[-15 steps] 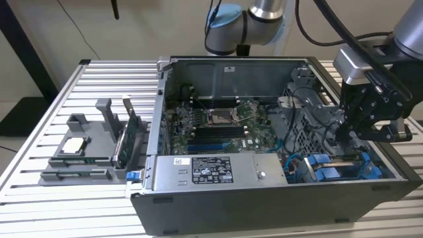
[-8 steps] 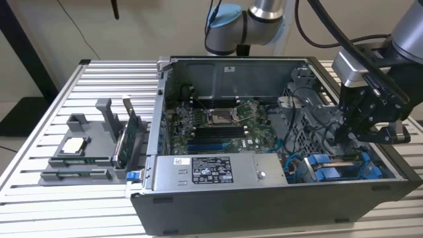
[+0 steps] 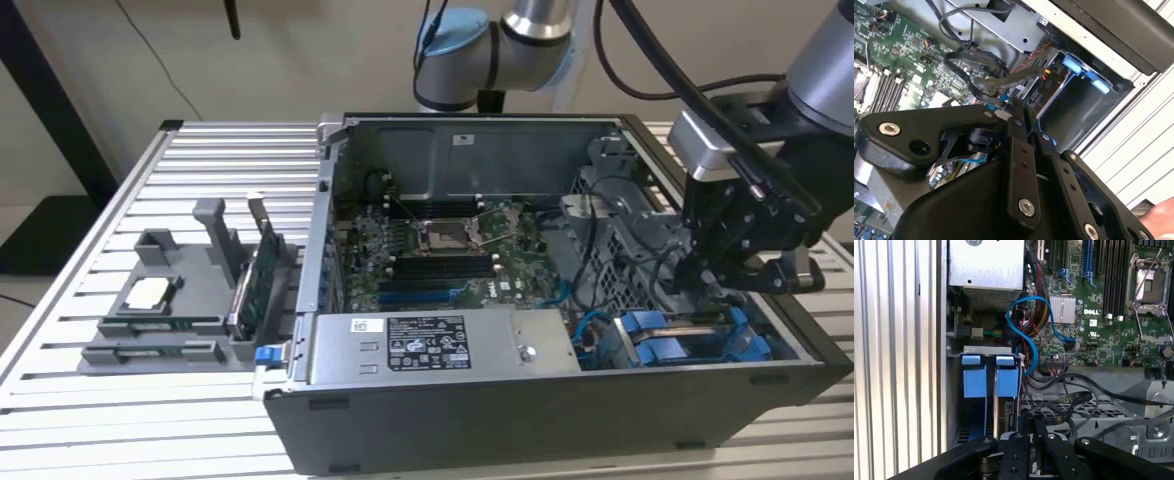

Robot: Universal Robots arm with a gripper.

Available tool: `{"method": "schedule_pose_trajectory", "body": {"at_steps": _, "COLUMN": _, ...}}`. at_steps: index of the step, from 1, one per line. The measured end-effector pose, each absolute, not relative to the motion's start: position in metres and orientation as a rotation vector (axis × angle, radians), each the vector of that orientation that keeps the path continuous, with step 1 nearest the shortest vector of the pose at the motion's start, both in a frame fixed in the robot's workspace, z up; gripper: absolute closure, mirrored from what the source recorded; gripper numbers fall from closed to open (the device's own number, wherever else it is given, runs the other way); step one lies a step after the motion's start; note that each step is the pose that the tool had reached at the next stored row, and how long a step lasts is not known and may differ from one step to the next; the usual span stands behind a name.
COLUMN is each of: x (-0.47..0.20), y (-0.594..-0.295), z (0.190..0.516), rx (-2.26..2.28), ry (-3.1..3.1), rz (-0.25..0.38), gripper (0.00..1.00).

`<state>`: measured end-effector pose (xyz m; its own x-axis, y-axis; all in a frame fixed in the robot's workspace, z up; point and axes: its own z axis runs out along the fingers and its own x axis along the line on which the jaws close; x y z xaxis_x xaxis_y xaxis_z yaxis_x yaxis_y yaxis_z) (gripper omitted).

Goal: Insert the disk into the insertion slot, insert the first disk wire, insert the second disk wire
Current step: 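Insert the second disk wire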

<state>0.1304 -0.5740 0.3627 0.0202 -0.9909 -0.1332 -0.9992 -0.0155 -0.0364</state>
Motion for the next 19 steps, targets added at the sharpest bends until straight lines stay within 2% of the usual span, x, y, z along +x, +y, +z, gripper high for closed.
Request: {"method": "schedule_pose_trajectory", "body": {"at_steps": 19, "x": 0.135, "y": -0.583, "z": 0.352, "rx": -2.152, "ry": 2.119, "rz": 0.105, "gripper": 0.84}}
